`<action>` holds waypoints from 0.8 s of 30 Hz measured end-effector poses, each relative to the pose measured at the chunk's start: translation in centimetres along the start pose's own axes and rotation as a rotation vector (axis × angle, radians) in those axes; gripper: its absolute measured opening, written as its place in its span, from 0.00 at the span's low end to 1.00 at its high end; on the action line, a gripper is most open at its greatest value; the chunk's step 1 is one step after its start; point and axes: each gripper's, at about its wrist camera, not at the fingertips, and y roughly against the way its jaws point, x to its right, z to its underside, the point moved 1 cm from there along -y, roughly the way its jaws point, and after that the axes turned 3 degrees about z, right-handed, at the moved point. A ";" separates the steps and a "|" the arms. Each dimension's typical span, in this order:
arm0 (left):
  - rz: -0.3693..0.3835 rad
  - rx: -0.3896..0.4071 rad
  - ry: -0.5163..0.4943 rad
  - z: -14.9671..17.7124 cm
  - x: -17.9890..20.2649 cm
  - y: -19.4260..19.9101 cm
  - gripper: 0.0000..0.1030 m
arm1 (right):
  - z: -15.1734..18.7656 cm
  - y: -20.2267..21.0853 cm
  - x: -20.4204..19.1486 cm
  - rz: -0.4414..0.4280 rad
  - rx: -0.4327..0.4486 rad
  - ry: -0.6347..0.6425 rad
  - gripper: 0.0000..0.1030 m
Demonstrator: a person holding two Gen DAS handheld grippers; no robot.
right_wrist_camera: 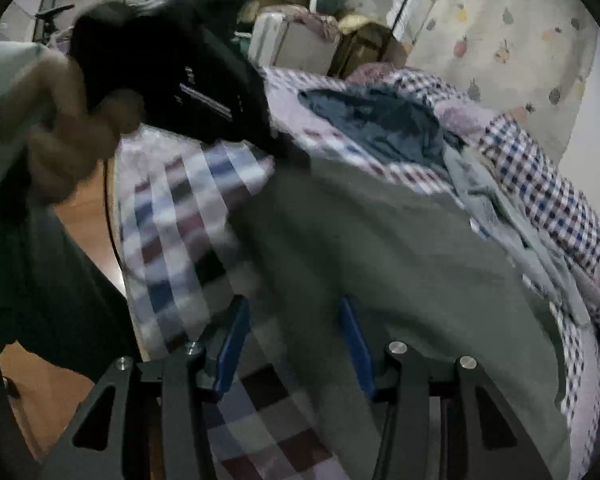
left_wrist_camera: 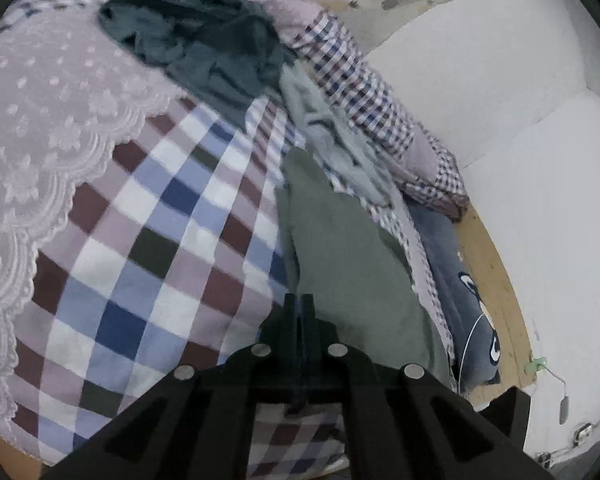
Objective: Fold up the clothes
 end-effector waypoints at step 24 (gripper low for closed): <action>0.047 -0.087 0.018 3.5 1.0 0.7 0.00 | 0.2 0.3 -0.6 0.002 0.007 0.008 0.49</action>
